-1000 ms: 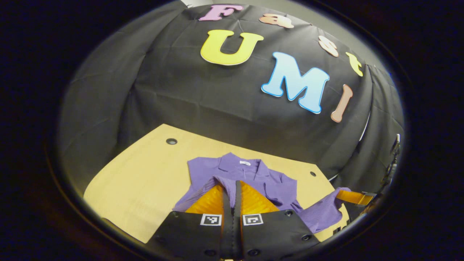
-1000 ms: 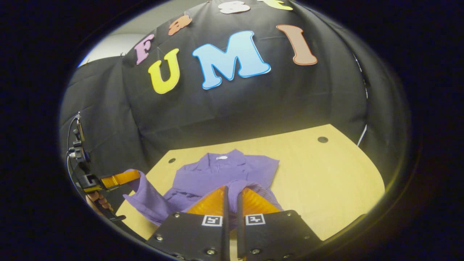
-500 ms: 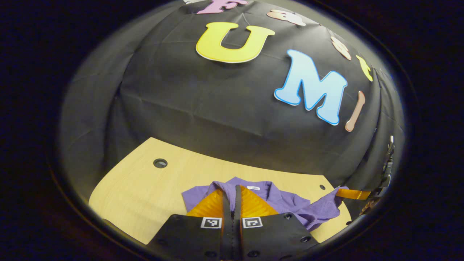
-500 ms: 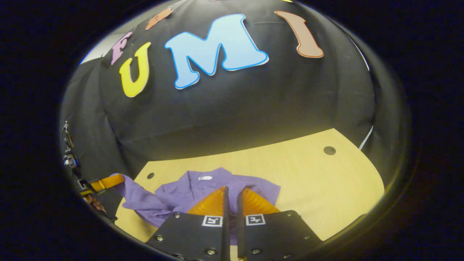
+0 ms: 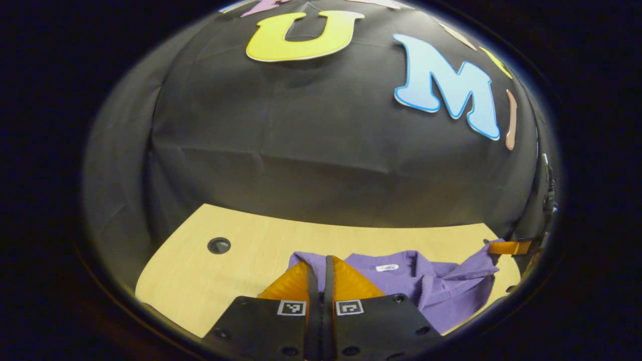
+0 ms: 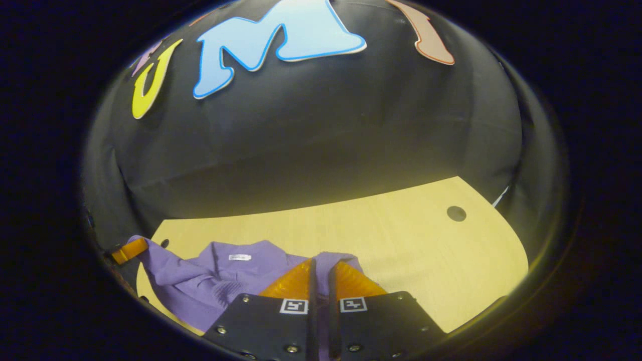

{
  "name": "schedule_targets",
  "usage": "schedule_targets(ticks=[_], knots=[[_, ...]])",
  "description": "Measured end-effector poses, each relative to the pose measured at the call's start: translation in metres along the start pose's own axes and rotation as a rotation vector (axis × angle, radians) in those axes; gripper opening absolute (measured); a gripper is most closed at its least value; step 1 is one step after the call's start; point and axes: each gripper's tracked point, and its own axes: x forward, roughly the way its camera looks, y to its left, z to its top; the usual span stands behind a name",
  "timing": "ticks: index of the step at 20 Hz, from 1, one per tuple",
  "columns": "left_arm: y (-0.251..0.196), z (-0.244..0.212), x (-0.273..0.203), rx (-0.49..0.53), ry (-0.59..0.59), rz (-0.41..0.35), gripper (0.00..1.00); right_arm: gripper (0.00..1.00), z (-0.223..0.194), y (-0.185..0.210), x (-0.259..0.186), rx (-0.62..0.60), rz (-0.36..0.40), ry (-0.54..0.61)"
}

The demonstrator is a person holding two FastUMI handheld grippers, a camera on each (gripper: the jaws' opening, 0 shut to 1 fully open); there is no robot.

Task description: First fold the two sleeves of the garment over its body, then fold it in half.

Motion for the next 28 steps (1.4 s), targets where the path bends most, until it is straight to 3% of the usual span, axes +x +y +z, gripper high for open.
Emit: schedule_targets(ticks=[4,5,6,8,11,12,18,28], knots=[[0.004,-0.011,0.014,0.026,0.020,0.053,0.13,0.13,-0.008,-0.006,0.015,0.023,-0.028,0.022],[0.002,-0.012,0.013,0.034,0.024,0.057,0.20,0.17,-0.007,-0.009,0.015,0.012,-0.043,0.017],[-0.004,-0.013,0.012,0.026,0.026,0.044,0.21,0.27,-0.003,-0.010,0.013,0.002,-0.047,0.004],[-0.004,-0.008,0.008,0.032,0.015,0.050,0.34,0.42,0.004,-0.009,0.005,-0.010,-0.046,-0.018],[-0.008,0.000,-0.003,0.024,-0.010,0.046,0.75,0.54,0.010,-0.005,-0.008,-0.020,-0.025,-0.033],[-0.008,0.004,-0.008,0.025,-0.023,0.051,0.83,0.67,0.012,-0.004,-0.013,-0.031,-0.021,-0.040],[-0.025,0.035,-0.054,0.072,-0.119,0.063,0.95,0.88,0.030,0.011,-0.063,-0.141,-0.001,-0.129],[-0.081,0.091,-0.178,0.115,-0.335,0.050,0.94,0.87,0.063,0.026,-0.192,-0.331,0.026,-0.368]])
